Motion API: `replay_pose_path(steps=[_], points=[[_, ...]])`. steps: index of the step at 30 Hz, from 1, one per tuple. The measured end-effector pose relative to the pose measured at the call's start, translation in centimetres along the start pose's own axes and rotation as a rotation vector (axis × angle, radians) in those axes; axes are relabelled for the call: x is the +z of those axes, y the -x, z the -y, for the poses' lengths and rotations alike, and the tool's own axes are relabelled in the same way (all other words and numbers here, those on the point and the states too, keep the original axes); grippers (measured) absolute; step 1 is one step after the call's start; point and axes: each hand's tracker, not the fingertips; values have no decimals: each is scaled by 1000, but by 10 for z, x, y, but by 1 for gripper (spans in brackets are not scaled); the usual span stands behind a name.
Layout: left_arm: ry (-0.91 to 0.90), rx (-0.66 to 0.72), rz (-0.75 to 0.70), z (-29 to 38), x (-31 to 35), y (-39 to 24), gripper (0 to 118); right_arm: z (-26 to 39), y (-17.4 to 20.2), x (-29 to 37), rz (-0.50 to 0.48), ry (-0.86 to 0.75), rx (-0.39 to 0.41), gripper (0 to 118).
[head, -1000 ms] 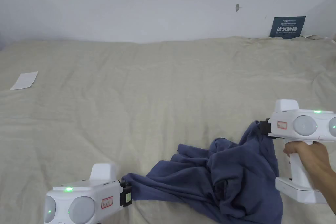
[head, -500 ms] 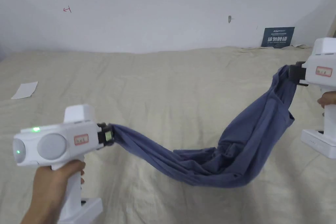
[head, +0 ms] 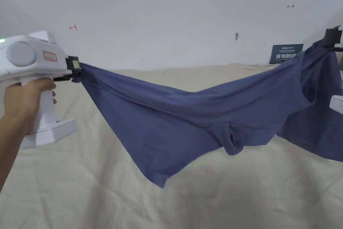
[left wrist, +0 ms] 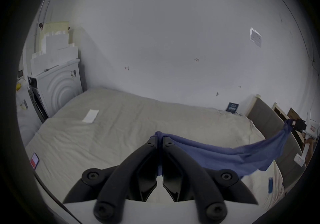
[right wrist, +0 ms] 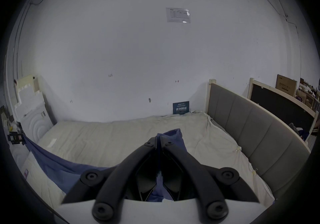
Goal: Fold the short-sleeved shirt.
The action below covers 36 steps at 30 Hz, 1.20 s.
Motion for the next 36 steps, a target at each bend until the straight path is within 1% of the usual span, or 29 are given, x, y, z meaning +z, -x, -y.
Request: replay_pose_path(steps=[2,5,8,11,14,18,23,29,32,36], points=[[-25,-18,-19,-25,-8,-4,1,-15,0,-11,-2,-20,-25,1],[-69,-24,-49,-61,-20,-7,1,-36,6,-27,18,-54,-12,1],[-115,-2,-77,-91,-27,-7,1,-53,7,-42,8,-77,-39,1],[-170,14,-84,-109,-26,-3,1,-62,18,-44,15,-99,-31,1],[-190,9,-96,-108,-27,3,1,-62,22,-53,5,-105,-31,1],[-164,-11,-109,-82,-39,15,1,-40,29,-65,-10,-77,-27,1],[-65,-7,-108,-20,-63,35,1,18,45,-72,-29,11,-23,1],[69,3,-98,74,-73,55,1,102,42,-78,-49,137,-44,1],[123,12,-99,117,-68,66,1,144,41,-69,-45,188,-32,1],[199,33,-98,172,-58,79,1,193,34,-50,-50,245,-38,1]])
